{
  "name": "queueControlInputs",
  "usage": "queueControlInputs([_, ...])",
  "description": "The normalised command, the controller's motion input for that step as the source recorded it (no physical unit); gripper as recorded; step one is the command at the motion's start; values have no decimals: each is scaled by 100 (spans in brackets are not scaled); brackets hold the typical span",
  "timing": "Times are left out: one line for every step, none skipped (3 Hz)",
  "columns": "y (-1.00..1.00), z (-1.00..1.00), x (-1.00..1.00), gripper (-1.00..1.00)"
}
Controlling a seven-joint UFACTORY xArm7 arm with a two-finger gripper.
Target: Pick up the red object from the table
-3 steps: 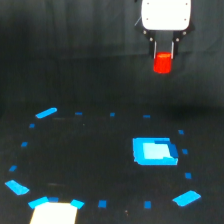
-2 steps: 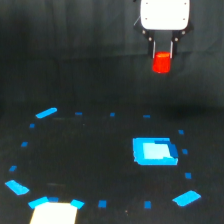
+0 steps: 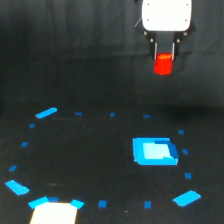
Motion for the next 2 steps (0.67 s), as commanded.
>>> queueControlInputs([18,100,12,-100])
queueControlInputs([18,91,27,-100])
